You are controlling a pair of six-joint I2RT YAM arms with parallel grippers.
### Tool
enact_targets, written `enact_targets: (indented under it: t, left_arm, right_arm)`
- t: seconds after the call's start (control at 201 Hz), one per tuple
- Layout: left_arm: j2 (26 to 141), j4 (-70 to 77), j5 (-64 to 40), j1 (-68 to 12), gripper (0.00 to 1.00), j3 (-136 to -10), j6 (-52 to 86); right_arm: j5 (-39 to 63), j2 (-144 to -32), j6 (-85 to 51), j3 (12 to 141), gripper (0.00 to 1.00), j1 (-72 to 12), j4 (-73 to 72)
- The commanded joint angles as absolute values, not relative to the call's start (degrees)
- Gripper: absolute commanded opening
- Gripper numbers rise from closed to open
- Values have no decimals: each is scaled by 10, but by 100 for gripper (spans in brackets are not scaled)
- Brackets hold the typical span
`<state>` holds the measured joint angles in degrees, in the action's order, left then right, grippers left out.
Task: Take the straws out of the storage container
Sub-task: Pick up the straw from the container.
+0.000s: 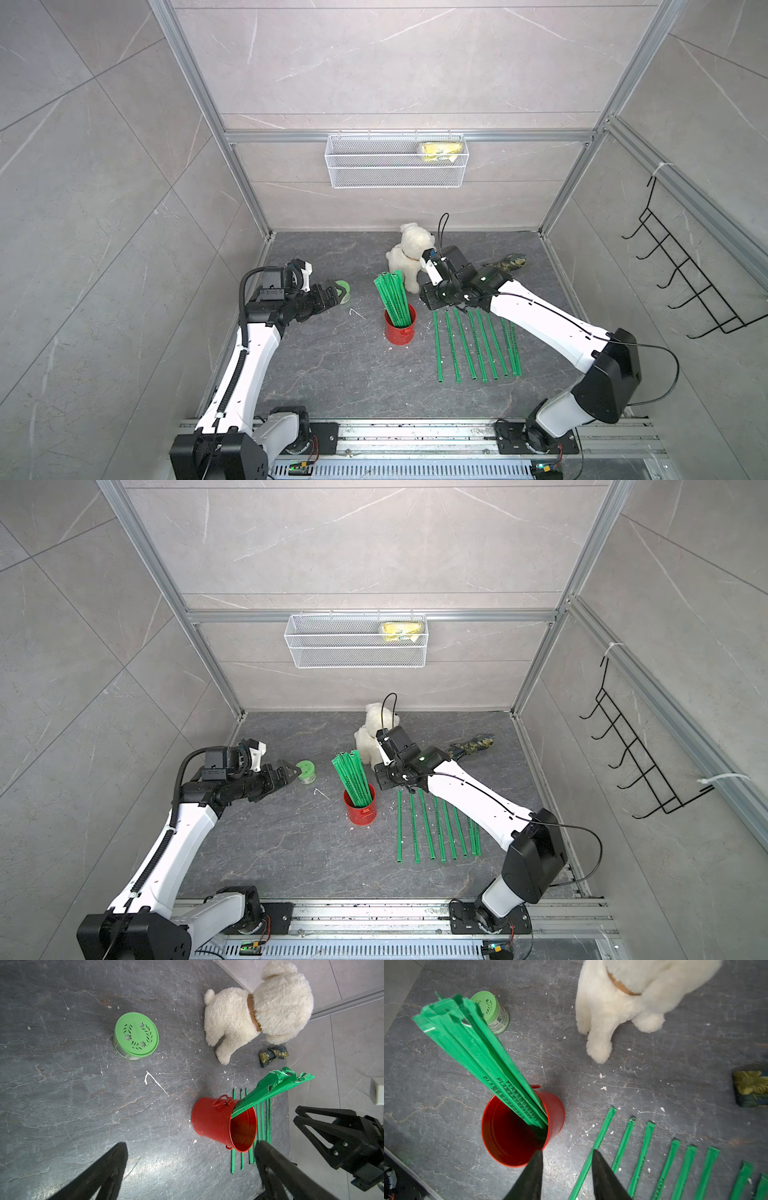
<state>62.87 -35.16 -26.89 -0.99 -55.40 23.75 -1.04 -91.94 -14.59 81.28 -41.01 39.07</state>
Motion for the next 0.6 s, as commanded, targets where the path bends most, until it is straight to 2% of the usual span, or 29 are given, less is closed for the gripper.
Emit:
enact_targets:
  t: [0.0, 0.597]
  left_arm:
    - [628, -357, -265, -11, 100, -576, 223]
    - [630, -358, -266, -10, 100, -577, 223]
  right_arm:
    - [-10, -946, -149, 838, 42, -429, 364]
    - [-22, -1035, -152, 884, 29, -439, 341]
